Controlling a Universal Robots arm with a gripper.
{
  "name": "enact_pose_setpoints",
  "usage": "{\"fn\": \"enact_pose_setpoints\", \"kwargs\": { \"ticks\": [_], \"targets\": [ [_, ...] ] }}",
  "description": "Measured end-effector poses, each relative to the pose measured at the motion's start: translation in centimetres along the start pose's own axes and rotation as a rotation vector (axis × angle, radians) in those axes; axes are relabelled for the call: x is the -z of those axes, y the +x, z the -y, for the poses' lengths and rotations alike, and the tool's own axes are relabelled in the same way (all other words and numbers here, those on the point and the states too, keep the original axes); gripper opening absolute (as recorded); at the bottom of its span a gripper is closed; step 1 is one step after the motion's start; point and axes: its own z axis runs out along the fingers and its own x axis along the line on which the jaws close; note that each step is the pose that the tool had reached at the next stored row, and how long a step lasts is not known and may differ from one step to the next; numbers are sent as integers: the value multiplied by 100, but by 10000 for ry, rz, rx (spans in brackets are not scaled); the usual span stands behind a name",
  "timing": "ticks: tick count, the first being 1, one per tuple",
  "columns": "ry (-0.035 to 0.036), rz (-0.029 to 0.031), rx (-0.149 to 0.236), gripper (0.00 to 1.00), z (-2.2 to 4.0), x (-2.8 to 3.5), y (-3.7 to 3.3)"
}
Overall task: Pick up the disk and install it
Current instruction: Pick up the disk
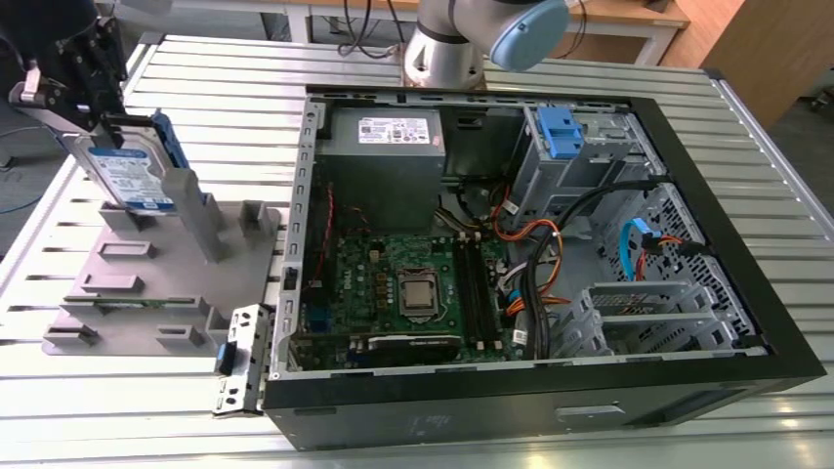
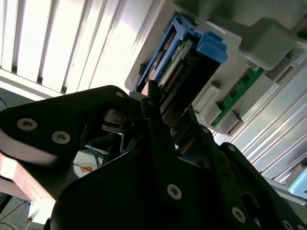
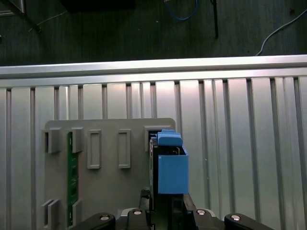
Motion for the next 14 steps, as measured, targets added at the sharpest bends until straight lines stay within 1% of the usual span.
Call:
{"fn": "enact_pose_setpoints", "kwargs": {
  "ticks": [14],
  "targets": [
    [-1, -1, 0, 35, -12, 310, -3]
  ]
}}
